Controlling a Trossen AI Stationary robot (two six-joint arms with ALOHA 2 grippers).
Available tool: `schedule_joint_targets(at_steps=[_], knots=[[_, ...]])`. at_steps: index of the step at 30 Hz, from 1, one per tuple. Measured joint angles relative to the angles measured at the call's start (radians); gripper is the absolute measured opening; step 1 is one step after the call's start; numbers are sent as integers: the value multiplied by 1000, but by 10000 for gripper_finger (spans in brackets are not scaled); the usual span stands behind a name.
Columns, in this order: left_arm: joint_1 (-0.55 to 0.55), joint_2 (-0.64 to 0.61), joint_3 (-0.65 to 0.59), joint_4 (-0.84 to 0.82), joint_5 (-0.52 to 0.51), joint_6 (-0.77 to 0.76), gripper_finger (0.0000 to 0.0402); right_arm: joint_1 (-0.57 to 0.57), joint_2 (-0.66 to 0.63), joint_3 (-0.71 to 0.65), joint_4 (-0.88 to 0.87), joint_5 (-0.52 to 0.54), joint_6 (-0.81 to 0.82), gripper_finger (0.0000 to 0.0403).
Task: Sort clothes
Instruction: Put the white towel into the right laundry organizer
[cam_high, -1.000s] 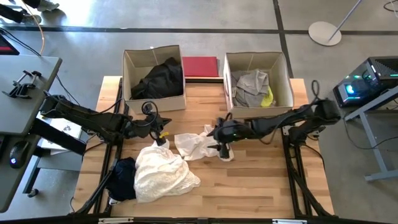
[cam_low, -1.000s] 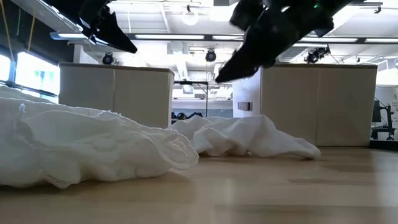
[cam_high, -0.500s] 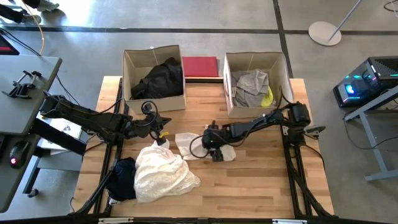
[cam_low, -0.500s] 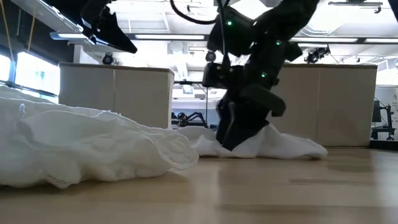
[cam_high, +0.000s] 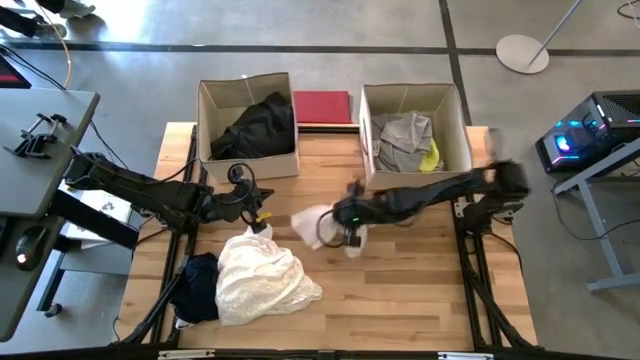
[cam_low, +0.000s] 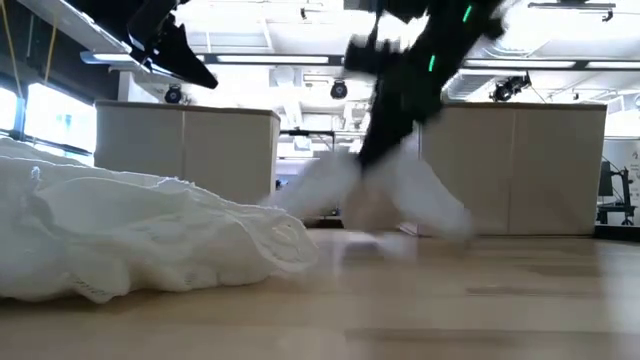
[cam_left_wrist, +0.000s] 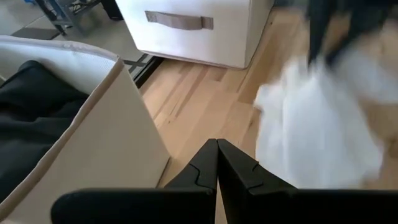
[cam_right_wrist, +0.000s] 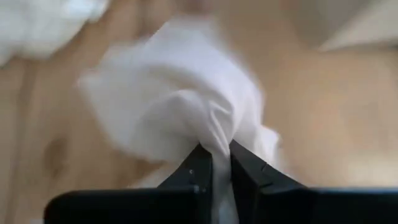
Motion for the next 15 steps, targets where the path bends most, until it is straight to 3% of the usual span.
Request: schedule_joint_targets(at_steps=[5,11,15], knots=[[0,0,0,-20,-28,0,0,60,-277,16,-159,331,11,6],[0,0,0,-20,-57,1,0,59,-492,211,-559,716,157,4],[0,0,0,-20,-76,1,0,-46,-550,342,-728,805,179,4]])
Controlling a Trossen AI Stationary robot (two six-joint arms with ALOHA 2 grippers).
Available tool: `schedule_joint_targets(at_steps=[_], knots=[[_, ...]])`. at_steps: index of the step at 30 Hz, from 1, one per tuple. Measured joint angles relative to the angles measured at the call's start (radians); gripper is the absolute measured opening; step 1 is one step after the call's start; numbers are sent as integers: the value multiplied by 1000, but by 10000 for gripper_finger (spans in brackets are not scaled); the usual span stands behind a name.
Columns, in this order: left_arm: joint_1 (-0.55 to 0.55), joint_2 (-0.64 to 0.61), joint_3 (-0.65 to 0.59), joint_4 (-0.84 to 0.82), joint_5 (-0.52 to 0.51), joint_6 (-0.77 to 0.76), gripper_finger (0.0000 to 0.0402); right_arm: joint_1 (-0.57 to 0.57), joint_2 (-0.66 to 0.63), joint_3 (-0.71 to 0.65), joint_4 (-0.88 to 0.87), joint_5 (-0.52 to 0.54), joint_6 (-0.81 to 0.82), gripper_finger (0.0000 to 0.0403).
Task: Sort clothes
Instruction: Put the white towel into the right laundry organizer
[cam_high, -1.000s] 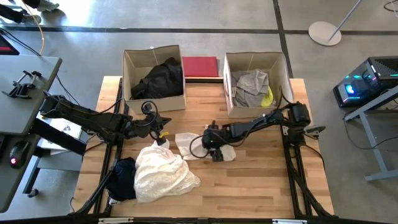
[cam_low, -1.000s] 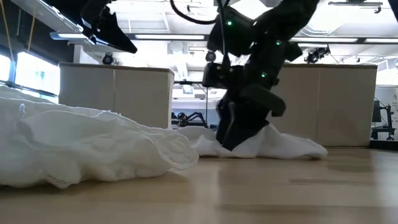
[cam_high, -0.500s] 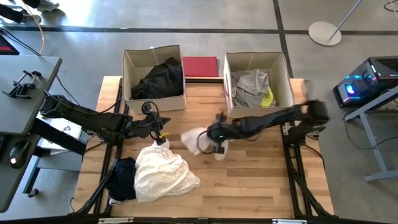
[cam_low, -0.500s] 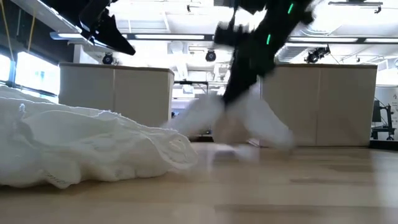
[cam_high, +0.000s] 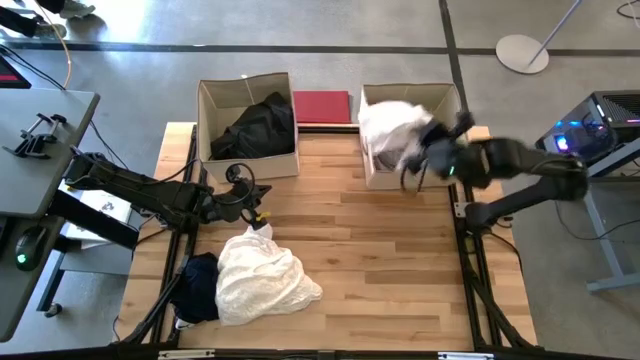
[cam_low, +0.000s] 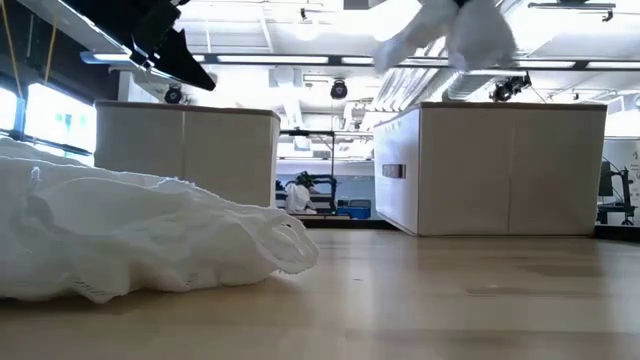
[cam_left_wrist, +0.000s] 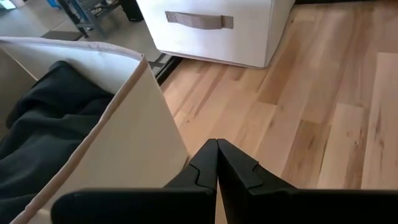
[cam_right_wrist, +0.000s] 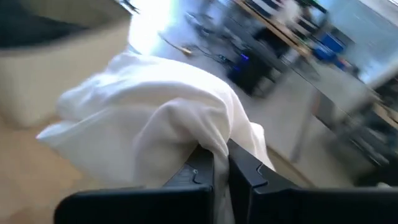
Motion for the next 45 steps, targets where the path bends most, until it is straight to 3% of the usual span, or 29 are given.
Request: schedule_joint_targets(at_steps=[4,7,13,19,26,30,35,40,45], knots=[[0,0,0,0,-1,0,0,-202,-13,25,-76,-57,-68,2],[0,0,0,0,-1,0,0,-391,-9,-16,-54,-230,-137,2],[0,0,0,1,-1,0,0,-703,55,-235,192,-620,-281,1],[0,0,0,0,-1,-1,0,-870,209,-435,478,-806,-315,2],[0,0,0,2,-1,-1,0,-914,409,-478,577,-802,-340,25],[0,0,0,2,-1,-1,0,-914,443,-478,580,-792,-361,47],[0,0,0,1,-1,-1,0,-910,399,-430,491,-758,-358,104],[0,0,0,0,-1,-1,0,-909,304,-285,304,-716,-337,162],[0,0,0,1,-1,-3,0,-875,190,-136,166,-648,-256,183]])
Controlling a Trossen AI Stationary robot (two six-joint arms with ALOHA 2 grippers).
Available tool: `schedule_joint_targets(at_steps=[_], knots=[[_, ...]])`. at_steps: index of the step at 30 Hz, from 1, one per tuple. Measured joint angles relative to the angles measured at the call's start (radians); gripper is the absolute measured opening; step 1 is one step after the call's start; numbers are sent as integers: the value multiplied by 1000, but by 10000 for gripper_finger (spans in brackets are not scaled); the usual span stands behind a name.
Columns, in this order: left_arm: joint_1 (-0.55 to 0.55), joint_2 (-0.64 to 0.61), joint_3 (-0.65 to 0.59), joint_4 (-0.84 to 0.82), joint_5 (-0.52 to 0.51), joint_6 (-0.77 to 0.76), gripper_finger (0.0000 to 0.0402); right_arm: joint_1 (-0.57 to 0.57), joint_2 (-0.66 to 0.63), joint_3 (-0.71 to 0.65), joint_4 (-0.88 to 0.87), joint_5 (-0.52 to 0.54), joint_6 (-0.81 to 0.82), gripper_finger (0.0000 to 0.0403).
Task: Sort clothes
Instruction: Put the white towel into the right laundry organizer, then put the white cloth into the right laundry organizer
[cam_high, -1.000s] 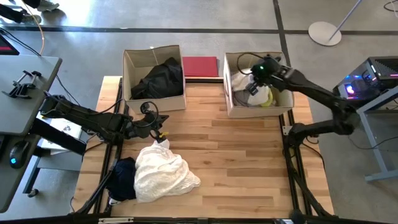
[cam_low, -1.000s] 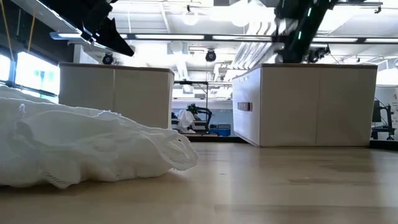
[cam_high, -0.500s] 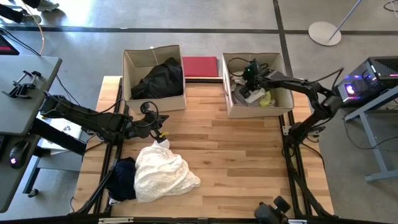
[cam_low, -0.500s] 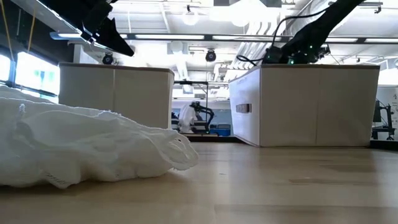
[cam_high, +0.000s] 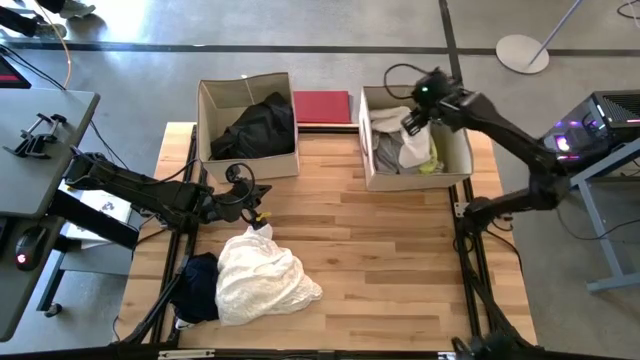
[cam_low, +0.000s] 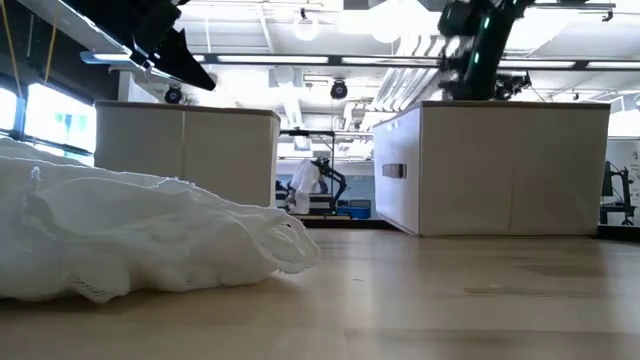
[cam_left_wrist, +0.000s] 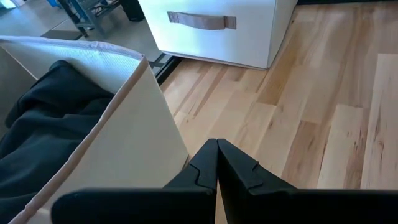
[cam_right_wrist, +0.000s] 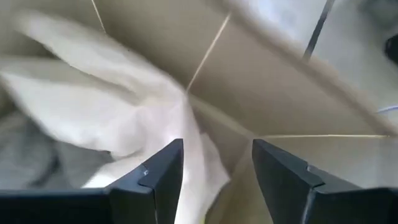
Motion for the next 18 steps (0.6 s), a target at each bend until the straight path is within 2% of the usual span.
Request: schedule_joint_targets(at_steps=[6,10,14,18], knots=[[-6,0,0,-1,2,-26,0,143,-137,60,-42,2,48,181],[-54,0,3,-8,30,-25,0,343,-206,-2,41,-109,75,181],[-147,0,27,-23,185,-25,0,604,-221,-131,294,-190,79,181],[-279,0,52,-32,352,-82,0,829,-177,-289,684,-204,6,181]])
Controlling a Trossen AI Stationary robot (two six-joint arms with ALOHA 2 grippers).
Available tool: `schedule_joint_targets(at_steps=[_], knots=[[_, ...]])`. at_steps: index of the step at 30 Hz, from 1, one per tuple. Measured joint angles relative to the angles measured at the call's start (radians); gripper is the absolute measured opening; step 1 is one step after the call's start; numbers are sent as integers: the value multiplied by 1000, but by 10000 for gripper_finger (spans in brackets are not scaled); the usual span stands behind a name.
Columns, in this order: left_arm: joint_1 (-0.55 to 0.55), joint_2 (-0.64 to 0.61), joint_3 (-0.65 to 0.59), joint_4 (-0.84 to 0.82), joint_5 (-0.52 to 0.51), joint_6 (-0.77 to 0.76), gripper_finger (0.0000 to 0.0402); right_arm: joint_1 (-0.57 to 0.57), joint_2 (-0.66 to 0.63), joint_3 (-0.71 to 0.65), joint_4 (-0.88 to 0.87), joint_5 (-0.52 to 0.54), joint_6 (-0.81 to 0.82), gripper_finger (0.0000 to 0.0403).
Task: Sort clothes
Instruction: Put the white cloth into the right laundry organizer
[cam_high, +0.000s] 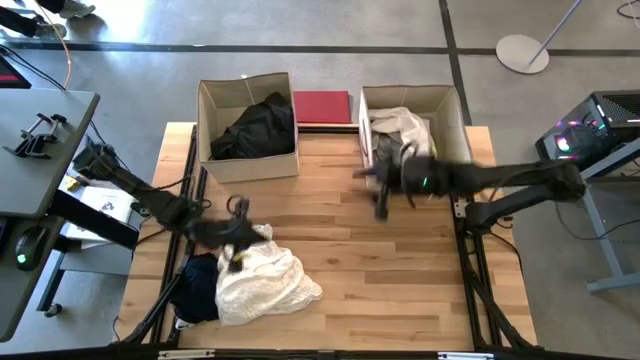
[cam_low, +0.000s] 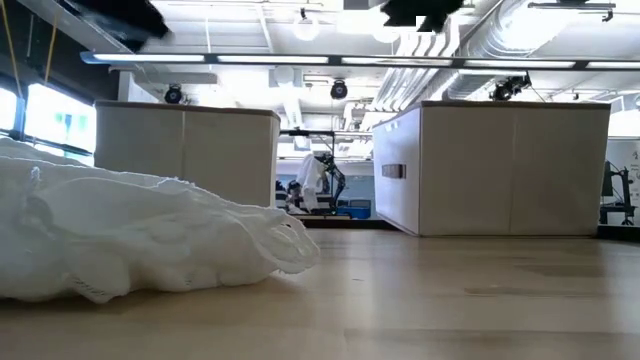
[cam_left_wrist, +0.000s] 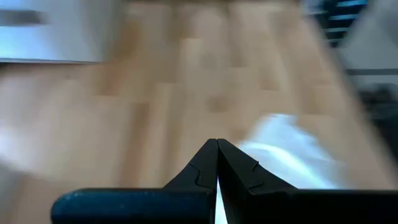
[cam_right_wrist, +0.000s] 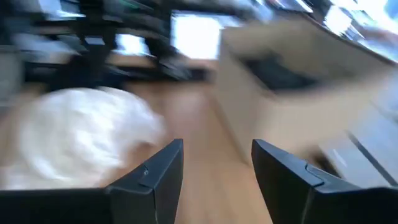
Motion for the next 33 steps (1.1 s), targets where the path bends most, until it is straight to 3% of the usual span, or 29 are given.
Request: schedule_joint_targets(at_steps=[5,8,11,16,24,30,33], knots=[[-188,18,41,-77,29,-284,0,180,171,-137,530,-142,-103,181],[-289,58,42,-101,67,-497,0,244,320,-142,740,-176,-115,181],[-357,141,43,-103,102,-660,0,275,459,-80,776,-182,-74,184],[-376,349,43,-91,81,-755,0,303,635,68,717,-201,-37,211],[-310,602,43,40,-105,-704,0,320,816,347,346,-201,-7,292],[-244,649,42,320,-229,-416,0,304,938,433,299,-175,9,300],[-231,621,55,408,-238,-256,0,292,988,434,340,-174,14,300]])
